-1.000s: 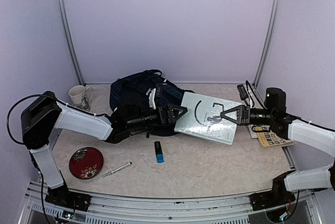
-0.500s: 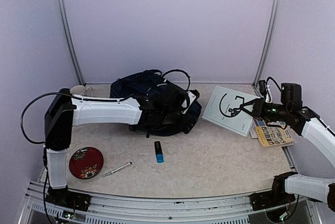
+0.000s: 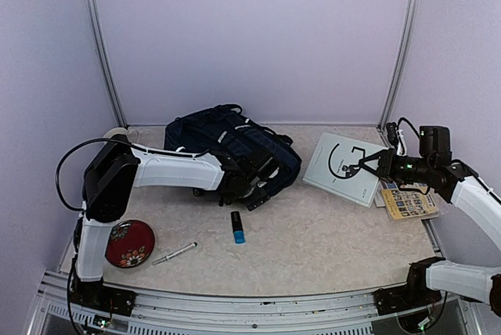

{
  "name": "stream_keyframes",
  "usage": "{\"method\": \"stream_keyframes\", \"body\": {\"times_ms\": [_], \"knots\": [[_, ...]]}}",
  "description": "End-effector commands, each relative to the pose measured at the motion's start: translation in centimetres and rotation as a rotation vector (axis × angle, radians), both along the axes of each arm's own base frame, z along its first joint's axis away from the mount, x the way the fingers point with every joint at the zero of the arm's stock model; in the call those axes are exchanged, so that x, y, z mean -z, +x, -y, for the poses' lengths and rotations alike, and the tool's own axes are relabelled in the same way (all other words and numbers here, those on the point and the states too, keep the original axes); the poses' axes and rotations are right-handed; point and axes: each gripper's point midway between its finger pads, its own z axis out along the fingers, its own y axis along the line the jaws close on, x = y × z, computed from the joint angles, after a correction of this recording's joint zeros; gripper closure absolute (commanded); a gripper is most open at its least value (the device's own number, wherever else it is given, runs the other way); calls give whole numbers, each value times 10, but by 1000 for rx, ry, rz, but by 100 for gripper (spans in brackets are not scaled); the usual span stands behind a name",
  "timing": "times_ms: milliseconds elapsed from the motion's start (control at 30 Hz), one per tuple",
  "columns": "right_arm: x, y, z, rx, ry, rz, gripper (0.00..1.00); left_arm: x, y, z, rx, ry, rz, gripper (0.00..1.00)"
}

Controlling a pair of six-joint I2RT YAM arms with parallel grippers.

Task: Pack the student bag
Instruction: Open the largest pocket of the student bag.

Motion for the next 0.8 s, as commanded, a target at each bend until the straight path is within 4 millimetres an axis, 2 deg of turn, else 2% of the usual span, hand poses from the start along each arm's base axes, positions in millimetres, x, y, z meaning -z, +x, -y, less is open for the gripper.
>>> {"method": "stream_keyframes", "body": {"times_ms": [0,33,133,200,333,433,600,767], "knots": [[-42,4,-6,-39,37,156,100,-28,14,-14,-23,31,87,21],[-41,4,-6,-40,39,152,100,-33,14,-10,-11,-2,89,39],[-41,4,-6,-43,41,150,100,-47,7,5,68,-103,73,67],[-40,3,-6,-41,42,147,100,-58,5,10,90,-155,89,98],[-37,1,-7,-44,56,131,100,-74,8,5,58,-187,128,100],[-29,-2,-12,-70,86,104,100,-97,0,12,93,-281,121,100],[-15,-8,-19,-100,148,51,100,-157,-16,17,125,-491,160,100],[-1,-22,-50,-173,291,5,100,-213,-37,20,150,-610,253,100]]}}
